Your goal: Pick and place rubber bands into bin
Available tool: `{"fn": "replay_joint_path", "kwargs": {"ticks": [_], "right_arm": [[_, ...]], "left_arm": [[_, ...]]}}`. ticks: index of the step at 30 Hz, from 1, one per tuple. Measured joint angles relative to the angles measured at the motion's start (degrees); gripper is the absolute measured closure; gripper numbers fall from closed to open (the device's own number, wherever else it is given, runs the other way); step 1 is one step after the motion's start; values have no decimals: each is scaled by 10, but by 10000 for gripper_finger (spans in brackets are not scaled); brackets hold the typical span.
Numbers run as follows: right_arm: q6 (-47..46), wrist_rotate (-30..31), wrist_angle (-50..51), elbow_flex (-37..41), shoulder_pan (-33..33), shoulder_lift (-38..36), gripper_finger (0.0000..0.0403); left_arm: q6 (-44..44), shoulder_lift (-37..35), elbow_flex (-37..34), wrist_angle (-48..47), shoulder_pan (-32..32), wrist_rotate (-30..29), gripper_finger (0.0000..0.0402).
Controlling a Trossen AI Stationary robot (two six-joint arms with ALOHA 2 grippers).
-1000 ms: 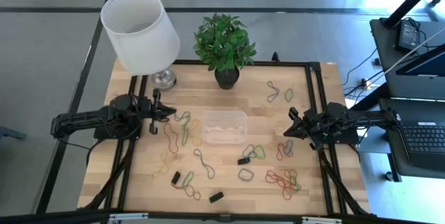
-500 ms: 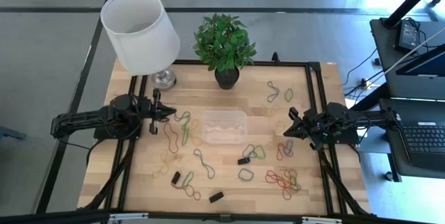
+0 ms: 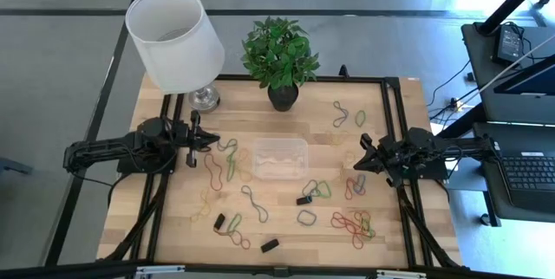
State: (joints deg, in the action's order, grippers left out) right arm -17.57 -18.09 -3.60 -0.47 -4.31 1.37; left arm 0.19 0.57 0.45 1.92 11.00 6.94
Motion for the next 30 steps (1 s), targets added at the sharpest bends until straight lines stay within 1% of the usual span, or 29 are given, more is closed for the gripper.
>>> {"fn": "replay_joint_path", "kwargs": {"ticks": [8,15,20,23,30], "right_arm": [[0,0,0,0,0,0,379],[0,0,0,0,0,0,379],[0,0,0,0,0,0,379],[0,0,0,0,0,0,379],[0,0,0,0,0,0,379]], "left_arm": [[0,0,0,0,0,0,396],[-53,0,0,0,0,1,395],[-51,0,0,4,0,-3,396],[-50,0,0,9,0,-29,395],[-50,0,0,12,0,-111,395]]}}
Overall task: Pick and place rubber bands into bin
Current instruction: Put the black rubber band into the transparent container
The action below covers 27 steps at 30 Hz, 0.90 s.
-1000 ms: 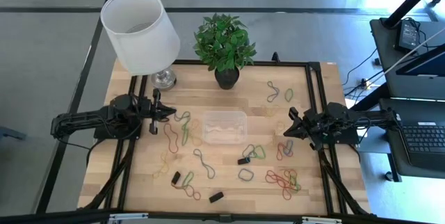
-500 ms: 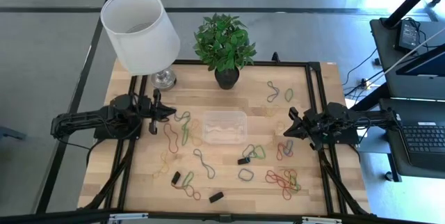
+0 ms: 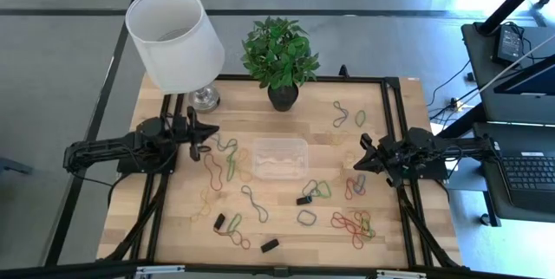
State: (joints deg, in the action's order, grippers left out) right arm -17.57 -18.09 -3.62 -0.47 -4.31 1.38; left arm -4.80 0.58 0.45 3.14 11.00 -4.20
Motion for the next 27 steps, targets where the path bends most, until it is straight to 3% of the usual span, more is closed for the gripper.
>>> {"fn": "replay_joint_path", "kwargs": {"ticks": [8,14,18,27], "right_arm": [[0,0,0,0,0,0,379],[0,0,0,0,0,0,379],[0,0,0,0,0,0,379],[0,0,0,0,0,0,379]], "left_arm": [[-6,0,0,1,0,-19,395],[-28,5,5,16,0,23,398],[-34,37,43,-51,-11,40,400],[-81,205,204,-241,-50,-52,400]]}}
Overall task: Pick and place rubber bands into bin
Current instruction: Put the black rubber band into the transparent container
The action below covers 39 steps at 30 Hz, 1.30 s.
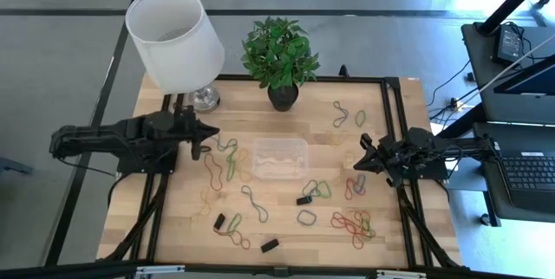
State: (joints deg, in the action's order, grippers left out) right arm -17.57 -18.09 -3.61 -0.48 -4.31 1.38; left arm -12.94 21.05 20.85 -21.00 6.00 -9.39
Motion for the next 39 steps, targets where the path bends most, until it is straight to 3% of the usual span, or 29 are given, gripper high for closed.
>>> {"fn": "replay_joint_path", "kwargs": {"ticks": [8,14,19,23,28,39], "right_arm": [[0,0,0,0,0,0,379],[0,0,0,0,0,0,379],[0,0,0,0,0,0,379],[0,0,0,0,0,0,379],[0,0,0,0,0,0,379],[0,0,0,0,0,0,379]], "left_arm": [[-12,179,120,-155,-2,0,398],[-15,270,127,-177,15,64,391],[-15,325,127,-210,24,90,355],[-23,356,128,-214,24,73,313],[-83,406,128,-248,25,-10,284],[-178,514,128,-301,54,-4,302]]}}
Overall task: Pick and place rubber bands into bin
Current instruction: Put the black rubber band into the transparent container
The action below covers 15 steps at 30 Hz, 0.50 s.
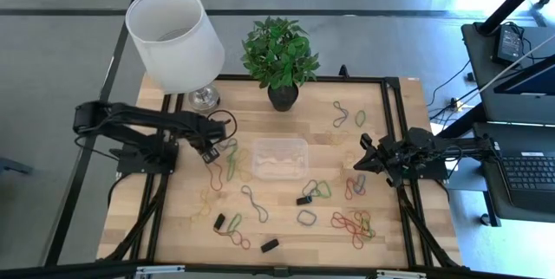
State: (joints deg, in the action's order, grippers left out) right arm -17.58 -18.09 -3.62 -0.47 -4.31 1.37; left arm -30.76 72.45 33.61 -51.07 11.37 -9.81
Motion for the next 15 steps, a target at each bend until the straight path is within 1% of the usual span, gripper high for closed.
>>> {"fn": "replay_joint_path", "kwargs": {"ticks": [4,8,10,13,15], "right_arm": [[0,0,0,0,0,0,379],[0,0,0,0,0,0,379],[0,0,0,0,0,0,379],[0,0,0,0,0,0,379],[0,0,0,0,0,0,379]], "left_arm": [[0,35,0,0,7,2,314],[0,67,0,1,8,19,332],[-9,79,2,1,8,34,347],[-35,82,3,-1,8,55,385],[-52,73,5,-8,8,68,395]]}}
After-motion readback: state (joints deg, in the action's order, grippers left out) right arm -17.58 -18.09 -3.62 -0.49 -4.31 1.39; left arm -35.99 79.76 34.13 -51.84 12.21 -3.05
